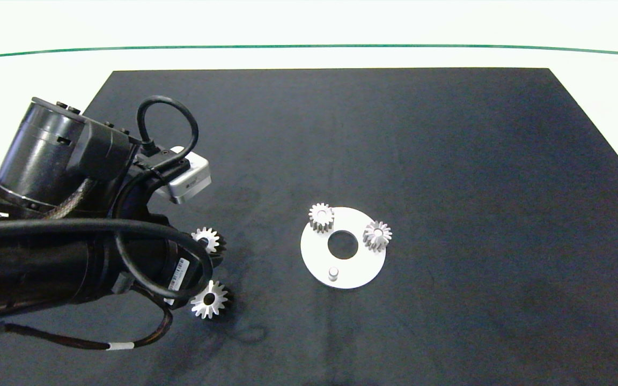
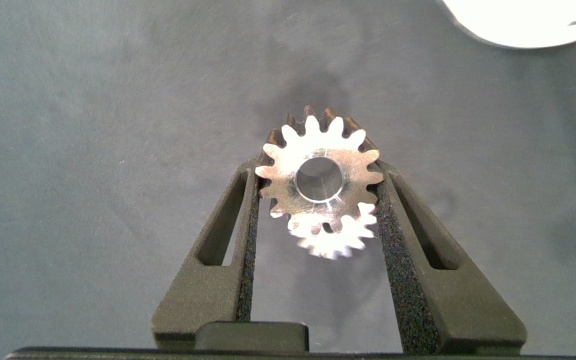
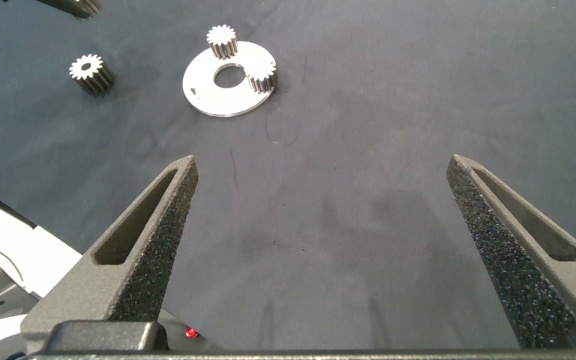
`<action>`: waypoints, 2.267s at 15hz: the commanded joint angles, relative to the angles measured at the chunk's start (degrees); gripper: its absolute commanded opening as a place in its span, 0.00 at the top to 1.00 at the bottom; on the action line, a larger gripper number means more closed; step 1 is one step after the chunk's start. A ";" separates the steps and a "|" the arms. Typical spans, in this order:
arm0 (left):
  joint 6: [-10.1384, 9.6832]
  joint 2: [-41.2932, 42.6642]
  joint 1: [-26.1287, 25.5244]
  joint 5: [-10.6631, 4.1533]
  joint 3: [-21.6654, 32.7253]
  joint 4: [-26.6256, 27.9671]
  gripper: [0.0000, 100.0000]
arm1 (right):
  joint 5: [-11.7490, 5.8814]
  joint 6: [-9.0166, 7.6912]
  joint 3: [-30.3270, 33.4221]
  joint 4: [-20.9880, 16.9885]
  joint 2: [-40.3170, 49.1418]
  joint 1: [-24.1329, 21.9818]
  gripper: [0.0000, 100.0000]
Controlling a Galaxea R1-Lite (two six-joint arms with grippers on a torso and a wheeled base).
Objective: Remove an incorrectly installed larger gear and replace it with the correct smaller gear
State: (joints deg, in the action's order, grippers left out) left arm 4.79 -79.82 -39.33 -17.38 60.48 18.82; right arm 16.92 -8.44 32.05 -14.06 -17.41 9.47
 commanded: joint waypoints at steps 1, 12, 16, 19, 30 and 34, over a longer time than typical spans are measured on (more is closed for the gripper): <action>-1.10 0.46 -9.36 -7.49 -1.06 -0.19 0.84 | 0.13 -0.09 0.12 -0.27 0.53 -0.77 0.00; -2.59 -14.39 -22.90 -16.72 -1.77 -13.90 0.84 | 0.13 -0.09 0.73 -2.20 2.38 -1.39 0.00; -1.80 -18.97 -24.92 -16.72 1.66 -13.81 0.84 | 0.13 -0.18 0.65 -2.20 2.38 -1.39 0.00; -1.71 -21.43 -24.66 -16.72 3.95 -13.81 0.84 | 0.13 -0.18 0.73 -3.52 2.91 -1.30 0.00; 1.19 -23.36 -19.91 -16.63 11.50 -6.08 0.84 | 0.22 -0.09 0.82 -4.14 3.52 -1.30 0.00; 0.92 -24.33 -20.35 -16.72 12.30 -5.99 0.84 | 0.22 -0.09 0.73 -4.14 3.52 -1.30 0.00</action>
State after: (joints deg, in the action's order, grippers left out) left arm 5.56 -103.67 -59.56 -33.84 72.68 12.73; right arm 16.99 -8.46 32.85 -18.10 -13.82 8.13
